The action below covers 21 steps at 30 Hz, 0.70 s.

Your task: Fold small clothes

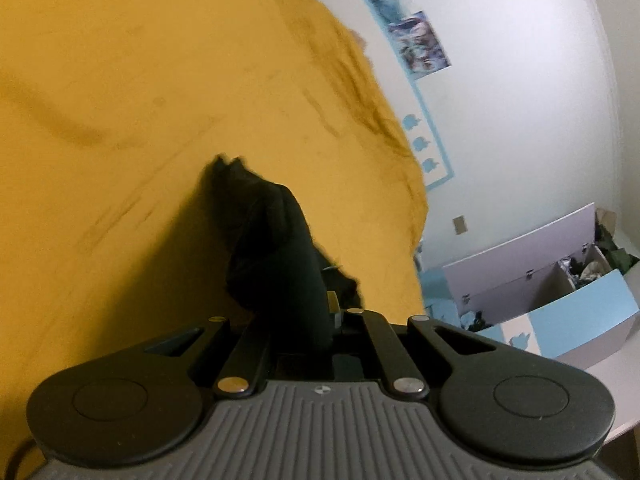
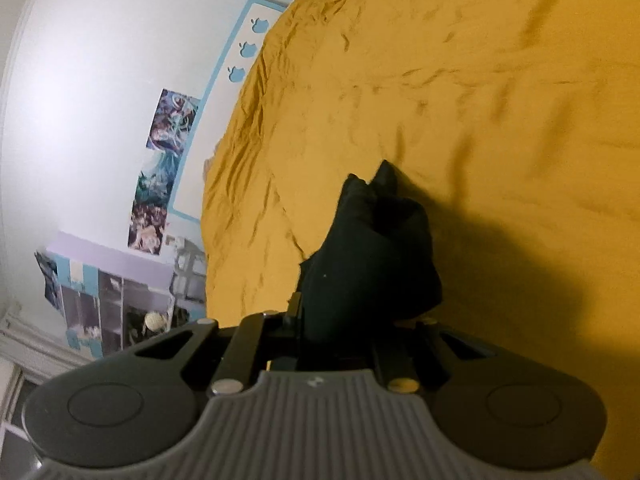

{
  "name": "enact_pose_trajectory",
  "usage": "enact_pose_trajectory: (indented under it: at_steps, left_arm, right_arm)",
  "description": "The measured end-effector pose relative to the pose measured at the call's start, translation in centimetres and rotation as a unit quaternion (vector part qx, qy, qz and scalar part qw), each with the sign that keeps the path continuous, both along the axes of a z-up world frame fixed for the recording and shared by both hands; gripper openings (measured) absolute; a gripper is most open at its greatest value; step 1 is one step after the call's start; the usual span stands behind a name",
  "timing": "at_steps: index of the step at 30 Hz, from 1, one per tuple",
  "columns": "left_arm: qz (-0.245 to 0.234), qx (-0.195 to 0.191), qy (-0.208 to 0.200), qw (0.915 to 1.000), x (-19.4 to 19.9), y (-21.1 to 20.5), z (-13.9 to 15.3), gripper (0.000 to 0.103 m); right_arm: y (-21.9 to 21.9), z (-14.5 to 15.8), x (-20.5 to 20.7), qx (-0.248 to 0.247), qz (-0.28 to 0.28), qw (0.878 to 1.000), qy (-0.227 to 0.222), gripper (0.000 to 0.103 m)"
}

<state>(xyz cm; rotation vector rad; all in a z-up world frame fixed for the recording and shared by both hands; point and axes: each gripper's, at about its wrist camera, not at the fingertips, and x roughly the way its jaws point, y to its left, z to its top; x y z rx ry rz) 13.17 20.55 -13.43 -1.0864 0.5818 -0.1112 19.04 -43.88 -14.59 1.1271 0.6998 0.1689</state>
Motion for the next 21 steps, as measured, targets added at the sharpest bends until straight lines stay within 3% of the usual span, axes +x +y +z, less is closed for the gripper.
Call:
enact_pose_trajectory:
  at_steps: [5, 7, 9, 13, 14, 16, 19, 21]
  left_arm:
    - [-0.003, -0.006, 0.071, 0.9975, -5.6, -0.2, -5.8, 0.005]
    - [0.006, -0.024, 0.069, 0.9973, -6.7, 0.7, -8.0, 0.011]
    - [0.012, -0.046, 0.063, 0.9968, -7.4, 1.8, -8.3, 0.014]
    - [0.018, 0.018, 0.065, 0.9975, -9.1, 3.8, -4.7, 0.022]
    - [0.017, 0.035, 0.063, 0.9972, -9.7, 3.8, -3.8, 0.023]
    - [0.021, 0.083, 0.052, 0.9950, -10.5, 3.2, -1.5, 0.023]
    - [0.018, 0.161, 0.010, 0.9868, -10.5, 0.3, 2.1, 0.023]
    - [-0.005, 0.192, -0.019, 0.9812, -9.1, -2.4, 3.9, 0.029]
  right_arm:
    - [-3.6, -3.4, -6.8, -0.022, -0.002, 0.999, 0.048, 0.008]
    - [-4.3, -5.7, -8.0, -0.021, -0.010, 0.997, 0.068, 0.009]
    - [-4.9, -6.9, -9.1, -0.042, -0.021, 0.997, 0.056, 0.009]
    - [-6.4, -5.8, -10.8, -0.054, -0.036, 0.997, 0.044, 0.023]
    - [-6.8, -5.0, -11.4, -0.070, -0.044, 0.996, 0.042, 0.031]
    - [-6.9, -2.7, -12.4, -0.136, -0.061, 0.988, 0.027, 0.032]
    - [-3.9, 1.4, -13.9, -0.252, -0.051, 0.965, -0.051, 0.032]
    - [0.5, 3.8, -14.2, -0.327, -0.015, 0.939, -0.101, 0.032]
